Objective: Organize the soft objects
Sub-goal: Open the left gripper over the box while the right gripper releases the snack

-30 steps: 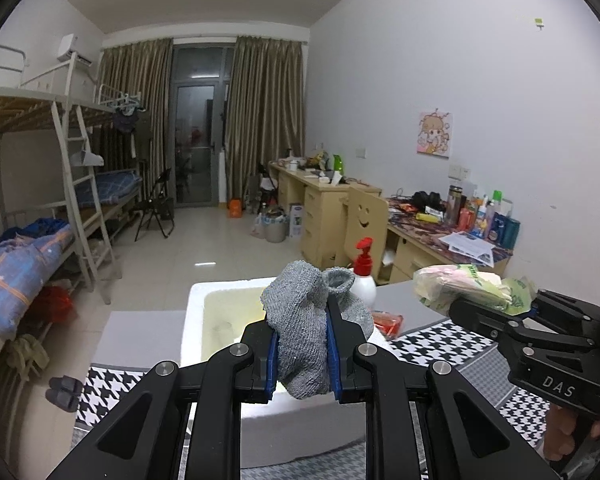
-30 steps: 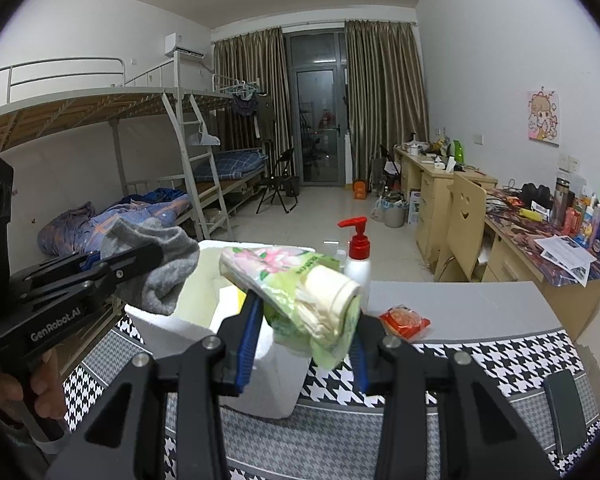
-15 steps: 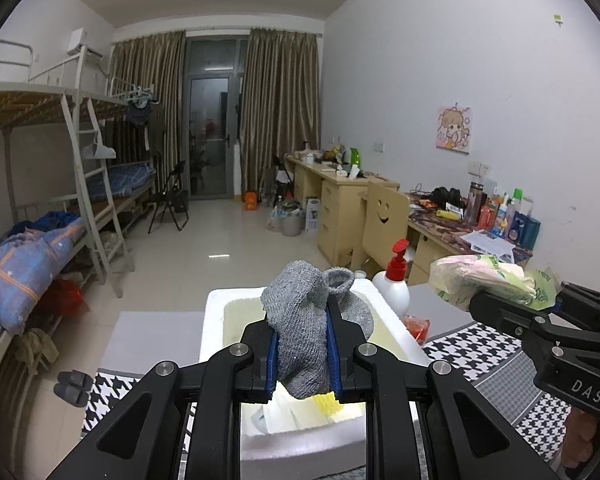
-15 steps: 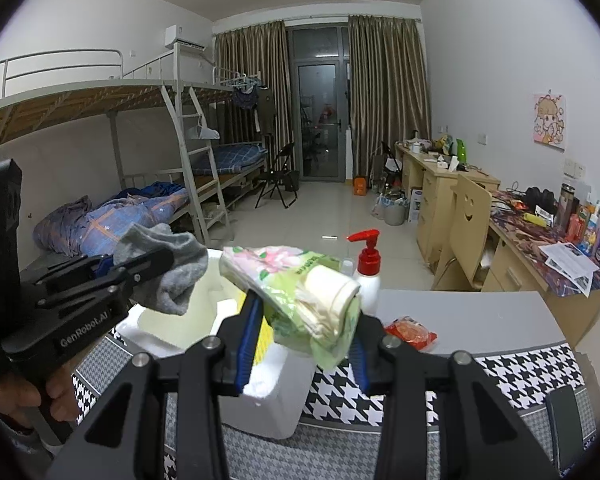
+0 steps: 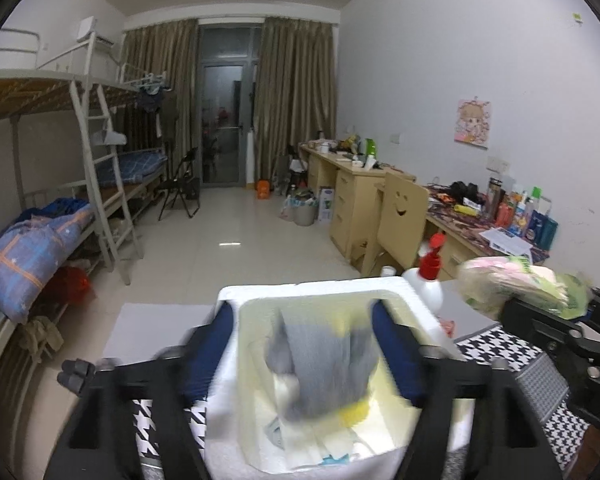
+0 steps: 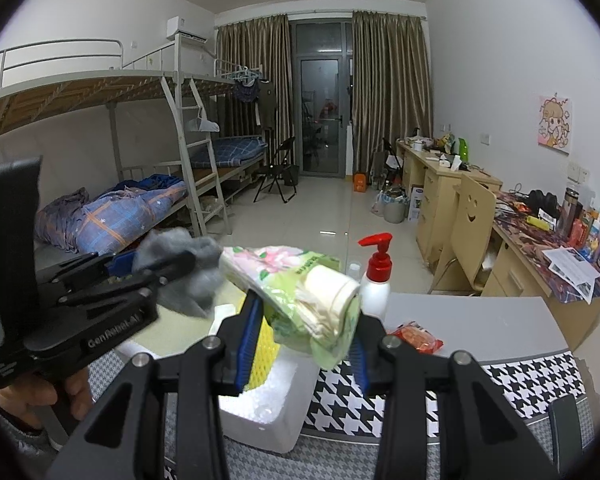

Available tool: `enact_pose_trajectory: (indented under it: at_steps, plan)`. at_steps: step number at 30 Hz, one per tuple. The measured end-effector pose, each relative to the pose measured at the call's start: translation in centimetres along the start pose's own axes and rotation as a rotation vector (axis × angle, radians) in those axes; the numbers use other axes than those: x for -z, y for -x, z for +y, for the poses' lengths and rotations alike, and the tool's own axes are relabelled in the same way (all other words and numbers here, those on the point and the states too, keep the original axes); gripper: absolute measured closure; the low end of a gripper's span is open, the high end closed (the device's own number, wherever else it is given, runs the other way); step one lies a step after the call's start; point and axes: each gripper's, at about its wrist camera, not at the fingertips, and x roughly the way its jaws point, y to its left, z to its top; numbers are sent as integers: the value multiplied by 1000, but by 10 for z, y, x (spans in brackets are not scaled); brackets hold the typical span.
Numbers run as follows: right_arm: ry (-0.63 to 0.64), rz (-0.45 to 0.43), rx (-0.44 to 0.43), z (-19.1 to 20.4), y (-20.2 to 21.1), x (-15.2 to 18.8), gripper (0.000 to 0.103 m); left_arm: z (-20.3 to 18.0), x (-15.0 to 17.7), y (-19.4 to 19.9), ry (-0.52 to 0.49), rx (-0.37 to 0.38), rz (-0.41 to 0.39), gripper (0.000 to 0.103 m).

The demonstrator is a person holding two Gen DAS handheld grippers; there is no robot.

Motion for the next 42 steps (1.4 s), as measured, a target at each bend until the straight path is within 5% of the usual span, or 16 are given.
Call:
enact_pose_trajectory:
  at_steps: [5,12,36,37,40,42]
  plan:
    - [-1,14,12,1,-6,1,59,14,4,3,18,-39,-8,9]
    - [11,34,3,11,-17,0,59,20,4,17,20,-82,-39,1]
    - [17,115,-31,35,-60,-7,59,38,17,36,25,-173,-59,1]
    - [14,121,-32,34,-63,-7,58,38,17,35,27,-174,-58,1]
    - [12,155,-33,35,-72,-6,31,36,17,33,30,-176,-56,1]
    - [19,158,-19,36,-75,-3,29,37,18,34,29,-174,-56,1]
